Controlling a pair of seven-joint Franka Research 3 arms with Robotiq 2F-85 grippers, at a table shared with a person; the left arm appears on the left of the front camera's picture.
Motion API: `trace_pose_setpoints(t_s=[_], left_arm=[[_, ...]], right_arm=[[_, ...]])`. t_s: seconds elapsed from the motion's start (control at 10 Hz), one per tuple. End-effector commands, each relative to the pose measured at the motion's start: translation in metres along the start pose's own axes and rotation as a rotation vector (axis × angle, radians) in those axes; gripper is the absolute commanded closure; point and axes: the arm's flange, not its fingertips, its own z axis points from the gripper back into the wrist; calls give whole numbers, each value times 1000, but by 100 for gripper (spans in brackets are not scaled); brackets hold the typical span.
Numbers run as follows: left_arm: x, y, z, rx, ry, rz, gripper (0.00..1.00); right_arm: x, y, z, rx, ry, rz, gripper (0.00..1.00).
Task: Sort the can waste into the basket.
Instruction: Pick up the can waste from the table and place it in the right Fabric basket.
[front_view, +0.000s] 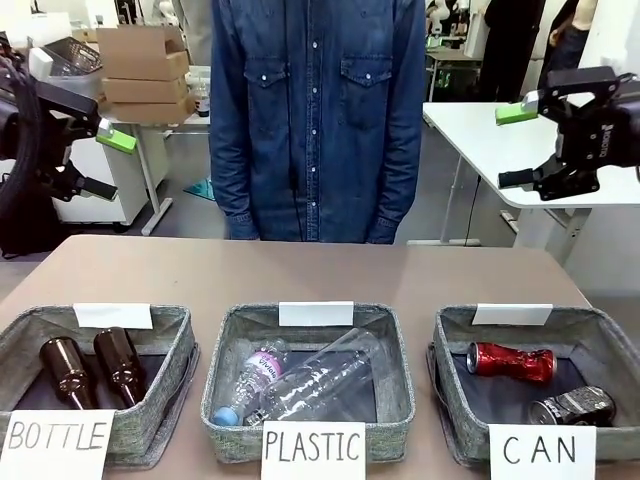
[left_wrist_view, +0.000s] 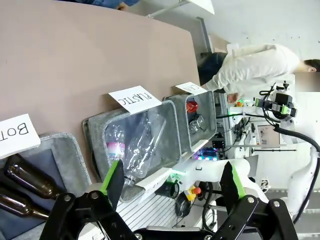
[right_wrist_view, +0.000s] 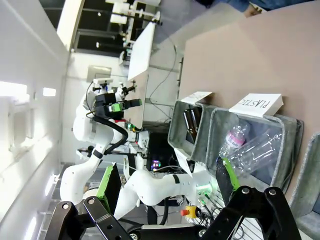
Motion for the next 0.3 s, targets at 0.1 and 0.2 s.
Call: trace_pose_setpoints(t_s=[0.1, 0.2], left_arm=[[1, 2, 2, 4, 0, -14, 0], [1, 2, 2, 4, 0, -14, 0]], right_arm=[[0, -1, 1, -1, -4, 12, 0], [0, -1, 1, -1, -4, 12, 0]])
